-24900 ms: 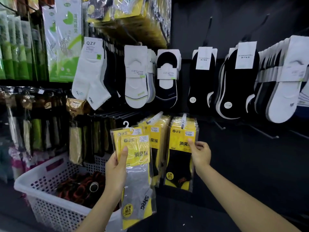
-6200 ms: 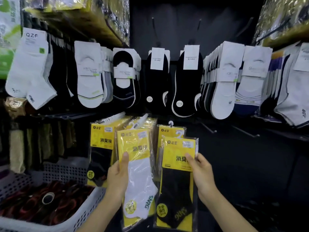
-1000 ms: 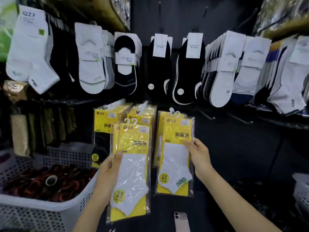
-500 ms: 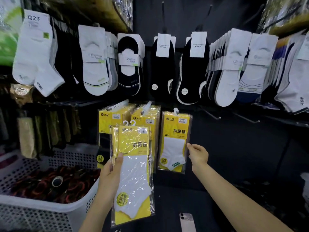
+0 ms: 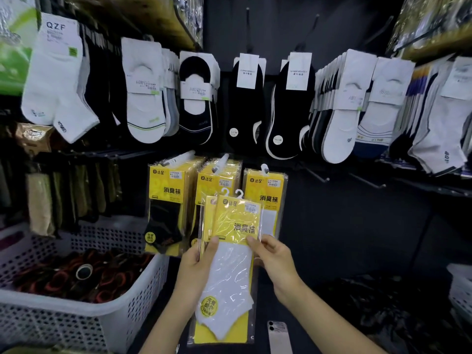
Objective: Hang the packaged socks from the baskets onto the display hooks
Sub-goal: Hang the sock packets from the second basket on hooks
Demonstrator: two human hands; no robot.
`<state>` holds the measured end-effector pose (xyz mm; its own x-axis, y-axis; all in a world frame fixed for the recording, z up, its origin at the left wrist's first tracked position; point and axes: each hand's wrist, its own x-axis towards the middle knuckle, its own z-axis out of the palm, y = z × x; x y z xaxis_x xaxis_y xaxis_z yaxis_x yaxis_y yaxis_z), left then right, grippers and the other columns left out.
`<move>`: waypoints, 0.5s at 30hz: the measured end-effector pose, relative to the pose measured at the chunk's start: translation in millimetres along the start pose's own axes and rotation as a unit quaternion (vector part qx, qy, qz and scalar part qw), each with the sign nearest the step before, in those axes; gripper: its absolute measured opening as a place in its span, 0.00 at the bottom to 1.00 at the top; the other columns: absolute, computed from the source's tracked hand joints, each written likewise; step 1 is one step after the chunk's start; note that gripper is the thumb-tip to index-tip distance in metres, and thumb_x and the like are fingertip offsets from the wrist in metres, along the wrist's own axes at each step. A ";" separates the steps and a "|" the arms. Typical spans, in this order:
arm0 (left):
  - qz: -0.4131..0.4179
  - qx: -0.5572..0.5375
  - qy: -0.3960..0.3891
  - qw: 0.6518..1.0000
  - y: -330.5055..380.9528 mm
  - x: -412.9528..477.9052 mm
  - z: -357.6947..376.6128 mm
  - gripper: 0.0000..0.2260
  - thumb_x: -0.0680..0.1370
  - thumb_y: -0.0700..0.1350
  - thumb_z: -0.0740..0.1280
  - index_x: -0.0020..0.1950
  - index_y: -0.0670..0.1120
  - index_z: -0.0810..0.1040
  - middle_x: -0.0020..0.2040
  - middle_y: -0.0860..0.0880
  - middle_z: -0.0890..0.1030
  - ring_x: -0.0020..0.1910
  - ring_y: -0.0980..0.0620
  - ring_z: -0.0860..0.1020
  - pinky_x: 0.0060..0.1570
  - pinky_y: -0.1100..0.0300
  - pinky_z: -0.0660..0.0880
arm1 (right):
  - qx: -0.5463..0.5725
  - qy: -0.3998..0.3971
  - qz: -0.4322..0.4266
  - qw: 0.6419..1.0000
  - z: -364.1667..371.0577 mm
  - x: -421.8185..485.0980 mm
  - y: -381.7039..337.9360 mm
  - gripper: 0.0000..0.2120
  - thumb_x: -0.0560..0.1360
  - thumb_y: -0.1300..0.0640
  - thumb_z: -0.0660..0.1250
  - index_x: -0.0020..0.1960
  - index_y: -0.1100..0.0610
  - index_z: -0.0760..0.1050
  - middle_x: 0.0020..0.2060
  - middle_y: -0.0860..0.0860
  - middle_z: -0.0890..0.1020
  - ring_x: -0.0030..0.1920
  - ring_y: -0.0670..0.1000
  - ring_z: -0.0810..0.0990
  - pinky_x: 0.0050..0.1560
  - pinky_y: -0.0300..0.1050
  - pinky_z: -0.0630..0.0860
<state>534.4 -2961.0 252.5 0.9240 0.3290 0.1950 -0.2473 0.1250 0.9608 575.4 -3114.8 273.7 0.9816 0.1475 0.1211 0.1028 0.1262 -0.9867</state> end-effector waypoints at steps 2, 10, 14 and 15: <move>0.013 0.010 -0.003 1.000 1.0 -1.0 1.1 0.12 0.74 0.54 0.67 0.43 0.47 0.81 0.37 0.48 0.85 0.34 0.54 0.84 0.27 0.67 0.74 | 0.008 0.000 0.005 1.000 -3.6 -1.8 1.1 0.07 0.73 0.55 0.71 0.44 0.60 0.79 0.41 0.55 0.84 0.41 0.50 0.82 0.46 0.43 0.76; 0.045 0.065 0.040 0.996 1.8 4.4 -17.0 0.11 0.76 0.58 0.61 0.45 0.53 0.77 0.44 0.57 0.77 0.40 0.64 0.74 0.41 0.70 0.66 | 0.042 0.122 -0.019 0.991 -38.4 8.3 -9.5 0.04 0.77 0.60 0.66 0.48 0.60 0.77 0.41 0.55 0.85 0.40 0.51 0.82 0.43 0.47 0.77; 0.060 0.066 0.053 0.995 8.3 5.6 -24.3 0.07 0.77 0.56 0.61 0.48 0.58 0.78 0.41 0.64 0.83 0.43 0.71 0.77 0.44 0.70 0.67 | 0.019 0.175 -0.066 0.982 -49.8 27.4 -29.8 0.02 0.77 0.60 0.66 0.46 0.56 0.76 0.41 0.52 0.84 0.44 0.52 0.82 0.50 0.51 0.78; 0.062 0.065 0.058 0.994 8.4 6.5 -26.3 0.09 0.77 0.56 0.61 0.47 0.55 0.79 0.40 0.62 0.83 0.42 0.68 0.78 0.43 0.69 0.68 | 0.013 0.176 -0.071 0.982 -50.1 33.1 -35.0 0.02 0.77 0.60 0.66 0.45 0.55 0.76 0.42 0.53 0.84 0.46 0.54 0.82 0.52 0.53 0.78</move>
<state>530.7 -2933.2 256.6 0.8469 0.4405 0.2977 -0.3114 -0.0428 0.9493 612.4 -3163.5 306.8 0.9528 -0.2213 0.2080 0.2434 0.1469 -0.9587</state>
